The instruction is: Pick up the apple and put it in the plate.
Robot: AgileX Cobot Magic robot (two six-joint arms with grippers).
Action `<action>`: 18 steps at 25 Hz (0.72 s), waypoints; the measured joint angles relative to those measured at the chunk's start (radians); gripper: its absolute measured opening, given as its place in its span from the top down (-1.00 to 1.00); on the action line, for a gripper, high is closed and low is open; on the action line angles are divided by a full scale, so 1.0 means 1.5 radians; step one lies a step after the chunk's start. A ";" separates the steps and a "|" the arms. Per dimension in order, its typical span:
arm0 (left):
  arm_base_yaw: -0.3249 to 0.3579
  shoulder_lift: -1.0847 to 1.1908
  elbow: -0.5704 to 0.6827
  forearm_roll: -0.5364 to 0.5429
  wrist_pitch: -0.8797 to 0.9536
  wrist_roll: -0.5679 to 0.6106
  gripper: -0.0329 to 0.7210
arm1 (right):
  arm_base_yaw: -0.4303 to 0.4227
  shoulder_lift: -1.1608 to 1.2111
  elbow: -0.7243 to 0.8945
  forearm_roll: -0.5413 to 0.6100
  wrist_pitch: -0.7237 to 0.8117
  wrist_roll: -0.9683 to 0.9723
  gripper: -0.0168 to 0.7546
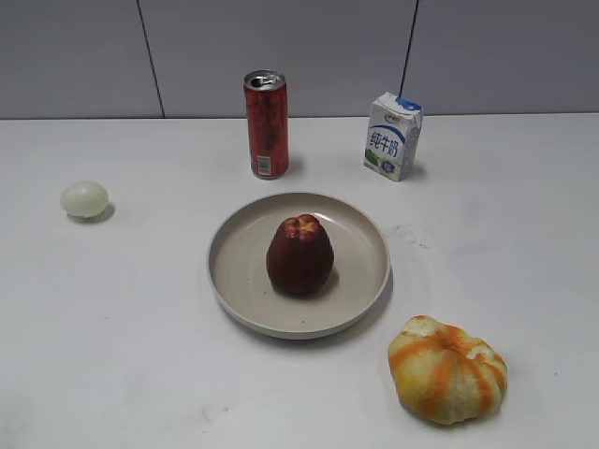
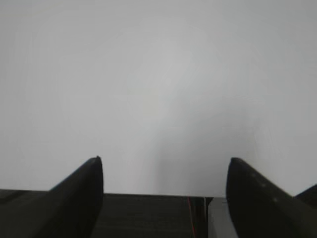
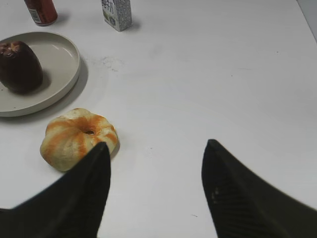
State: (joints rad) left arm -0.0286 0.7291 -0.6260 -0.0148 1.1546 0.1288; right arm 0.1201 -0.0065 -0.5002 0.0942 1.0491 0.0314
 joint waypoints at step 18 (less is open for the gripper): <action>0.000 -0.350 0.094 -0.005 -0.027 -0.009 -0.56 | 0.000 0.000 0.000 0.000 0.000 -0.001 -0.20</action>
State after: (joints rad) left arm -0.0286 0.2034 -0.4849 -0.0220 1.1136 0.1159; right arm 0.1201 -0.0065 -0.5002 0.0942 1.0491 0.0304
